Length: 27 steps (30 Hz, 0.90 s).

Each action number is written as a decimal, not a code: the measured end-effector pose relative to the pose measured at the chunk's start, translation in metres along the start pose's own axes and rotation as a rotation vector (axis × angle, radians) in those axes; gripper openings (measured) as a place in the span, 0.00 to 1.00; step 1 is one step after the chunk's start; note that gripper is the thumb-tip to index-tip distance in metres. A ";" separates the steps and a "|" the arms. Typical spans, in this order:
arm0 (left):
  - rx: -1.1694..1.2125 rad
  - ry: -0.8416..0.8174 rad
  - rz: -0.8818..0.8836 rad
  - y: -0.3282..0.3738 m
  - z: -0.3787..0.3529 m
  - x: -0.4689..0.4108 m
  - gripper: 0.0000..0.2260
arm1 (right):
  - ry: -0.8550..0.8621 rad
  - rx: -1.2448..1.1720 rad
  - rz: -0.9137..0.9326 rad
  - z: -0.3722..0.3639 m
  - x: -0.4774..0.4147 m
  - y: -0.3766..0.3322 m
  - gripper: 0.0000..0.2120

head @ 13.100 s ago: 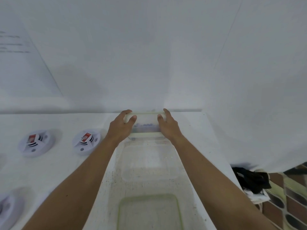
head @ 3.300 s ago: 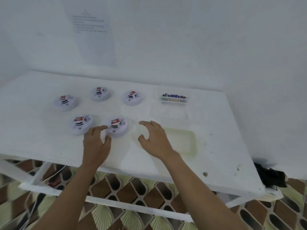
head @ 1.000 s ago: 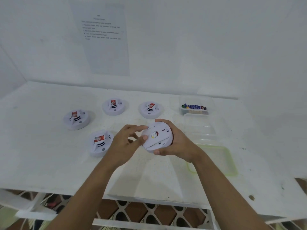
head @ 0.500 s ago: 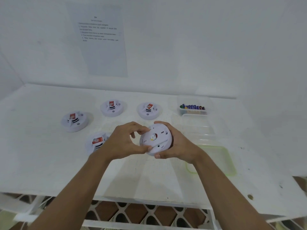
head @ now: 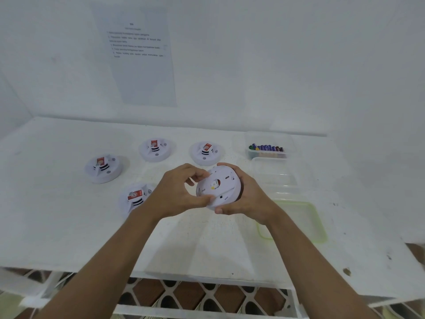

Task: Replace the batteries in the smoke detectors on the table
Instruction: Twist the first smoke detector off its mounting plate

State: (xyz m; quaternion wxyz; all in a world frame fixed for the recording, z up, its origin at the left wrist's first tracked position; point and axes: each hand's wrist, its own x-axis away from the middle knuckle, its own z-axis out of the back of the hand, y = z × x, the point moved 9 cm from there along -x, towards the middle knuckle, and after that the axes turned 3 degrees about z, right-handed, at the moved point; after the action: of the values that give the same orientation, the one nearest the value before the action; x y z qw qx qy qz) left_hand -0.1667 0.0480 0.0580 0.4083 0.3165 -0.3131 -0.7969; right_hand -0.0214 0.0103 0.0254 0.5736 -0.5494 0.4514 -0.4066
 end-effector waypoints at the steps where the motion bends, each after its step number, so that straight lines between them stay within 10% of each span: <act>1: 0.009 -0.025 0.004 -0.001 0.000 -0.001 0.24 | -0.005 -0.003 -0.003 0.001 0.000 0.000 0.42; 27: -0.083 0.007 -0.016 0.015 -0.001 -0.002 0.24 | 0.030 0.170 -0.001 0.002 0.001 -0.001 0.46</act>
State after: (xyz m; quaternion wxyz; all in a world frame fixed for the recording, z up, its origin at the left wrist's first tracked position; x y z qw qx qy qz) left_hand -0.1577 0.0427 0.0691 0.4157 0.3046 -0.2758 -0.8114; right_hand -0.0195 0.0099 0.0263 0.6111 -0.4930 0.4236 -0.4518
